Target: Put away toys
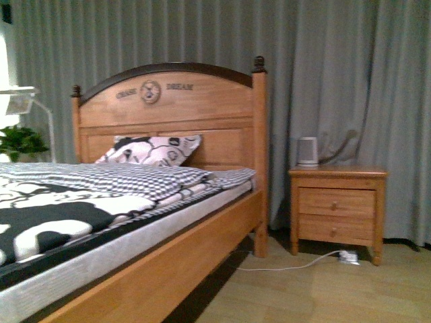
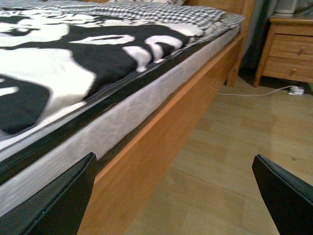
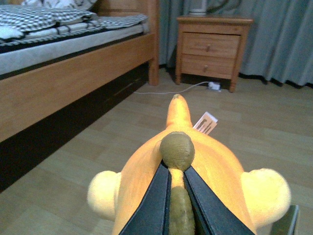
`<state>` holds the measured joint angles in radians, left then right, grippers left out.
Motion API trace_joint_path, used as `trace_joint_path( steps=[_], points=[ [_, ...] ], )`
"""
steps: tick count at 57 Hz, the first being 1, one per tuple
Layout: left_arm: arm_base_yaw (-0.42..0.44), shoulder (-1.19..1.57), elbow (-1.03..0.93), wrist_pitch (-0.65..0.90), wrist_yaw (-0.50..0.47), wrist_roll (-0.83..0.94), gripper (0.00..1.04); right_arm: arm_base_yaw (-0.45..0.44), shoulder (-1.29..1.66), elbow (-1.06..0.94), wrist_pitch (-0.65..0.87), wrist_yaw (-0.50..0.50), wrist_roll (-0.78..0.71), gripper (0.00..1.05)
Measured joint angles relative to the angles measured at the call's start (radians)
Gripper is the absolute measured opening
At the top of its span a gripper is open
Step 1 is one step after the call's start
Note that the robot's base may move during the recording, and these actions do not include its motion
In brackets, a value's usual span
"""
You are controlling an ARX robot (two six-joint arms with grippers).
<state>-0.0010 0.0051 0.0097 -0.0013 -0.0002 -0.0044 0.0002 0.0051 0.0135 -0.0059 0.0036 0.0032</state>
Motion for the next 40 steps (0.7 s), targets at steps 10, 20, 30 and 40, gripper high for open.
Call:
trace_joint_path(
  steps=[10, 20, 30, 40],
  points=[
    [0.000, 0.000, 0.000, 0.000, -0.001, 0.000, 0.99, 0.000, 0.000, 0.000, 0.000, -0.006, 0.000, 0.06],
    [0.000, 0.000, 0.000, 0.000, 0.000, 0.000, 0.99, 0.000, 0.000, 0.000, 0.000, -0.006, 0.000, 0.06],
    [-0.002, 0.000, 0.000, 0.000, 0.006, 0.000, 0.99, -0.002, 0.000, 0.000, 0.000, 0.006, 0.000, 0.06],
    [-0.002, 0.000, 0.000, 0.000, 0.000, 0.000, 0.99, -0.002, 0.000, 0.000, 0.000, 0.000, 0.000, 0.06]
  ],
)
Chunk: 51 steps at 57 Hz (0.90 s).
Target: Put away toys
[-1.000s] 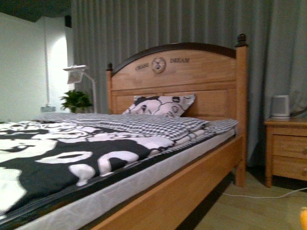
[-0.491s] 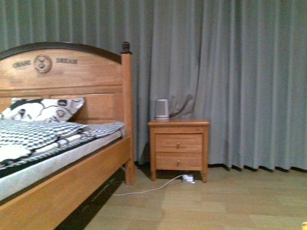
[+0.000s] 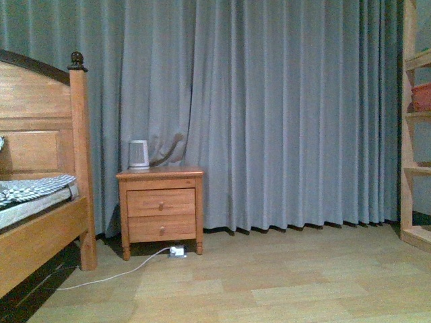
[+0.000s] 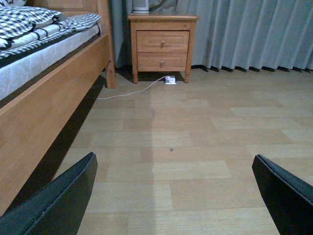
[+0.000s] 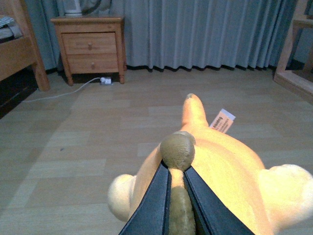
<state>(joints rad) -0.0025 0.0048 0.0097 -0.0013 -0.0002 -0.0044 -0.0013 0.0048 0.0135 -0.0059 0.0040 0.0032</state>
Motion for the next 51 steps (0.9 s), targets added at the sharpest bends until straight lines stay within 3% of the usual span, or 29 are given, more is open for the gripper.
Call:
trace_joint_path(
  steps=[51],
  points=[
    [0.000, 0.000, 0.000, 0.000, 0.000, 0.000, 0.99, 0.000, 0.000, 0.000, 0.000, -0.007, 0.000, 0.06]
  ],
)
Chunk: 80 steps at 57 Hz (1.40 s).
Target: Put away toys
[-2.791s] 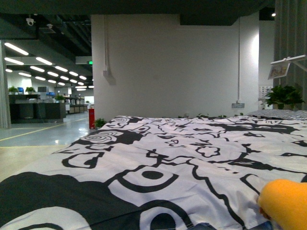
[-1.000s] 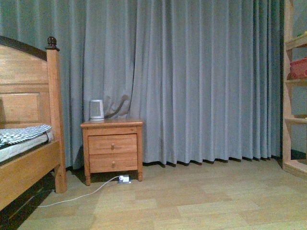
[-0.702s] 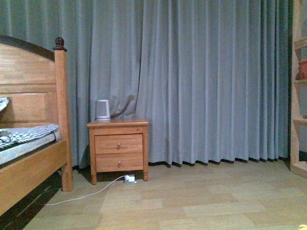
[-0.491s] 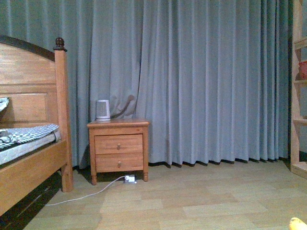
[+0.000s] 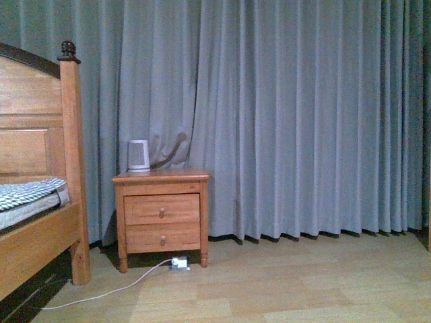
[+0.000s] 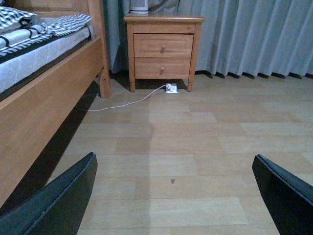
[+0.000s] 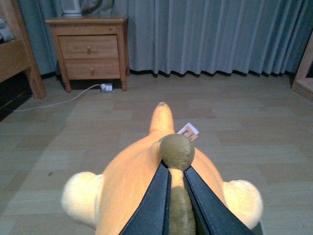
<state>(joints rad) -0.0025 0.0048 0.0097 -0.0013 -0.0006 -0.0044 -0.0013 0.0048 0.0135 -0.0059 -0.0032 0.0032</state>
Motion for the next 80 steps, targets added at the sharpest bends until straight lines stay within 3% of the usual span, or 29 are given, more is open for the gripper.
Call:
trace_joint_path(
  steps=[80],
  points=[
    [0.000, 0.000, 0.000, 0.000, 0.000, 0.000, 0.99, 0.000, 0.000, 0.000, 0.000, 0.003, 0.000, 0.06]
  ],
)
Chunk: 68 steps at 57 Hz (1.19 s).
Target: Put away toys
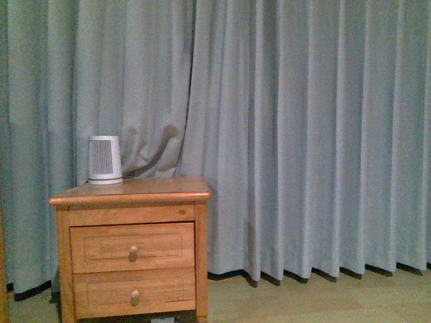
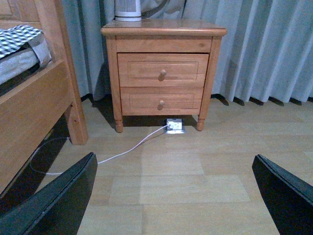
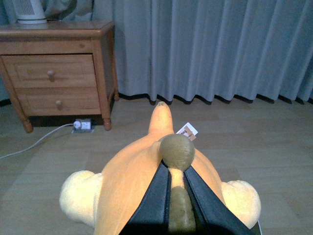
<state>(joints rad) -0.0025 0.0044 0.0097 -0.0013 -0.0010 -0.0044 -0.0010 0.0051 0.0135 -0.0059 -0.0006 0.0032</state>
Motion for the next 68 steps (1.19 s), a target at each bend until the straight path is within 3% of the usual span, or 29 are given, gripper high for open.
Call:
trace_joint_path(
  steps=[68],
  points=[
    [0.001, 0.001, 0.000, 0.000, 0.002, 0.000, 0.99, 0.001, 0.000, 0.000, 0.000, -0.003, 0.000, 0.06]
  ],
)
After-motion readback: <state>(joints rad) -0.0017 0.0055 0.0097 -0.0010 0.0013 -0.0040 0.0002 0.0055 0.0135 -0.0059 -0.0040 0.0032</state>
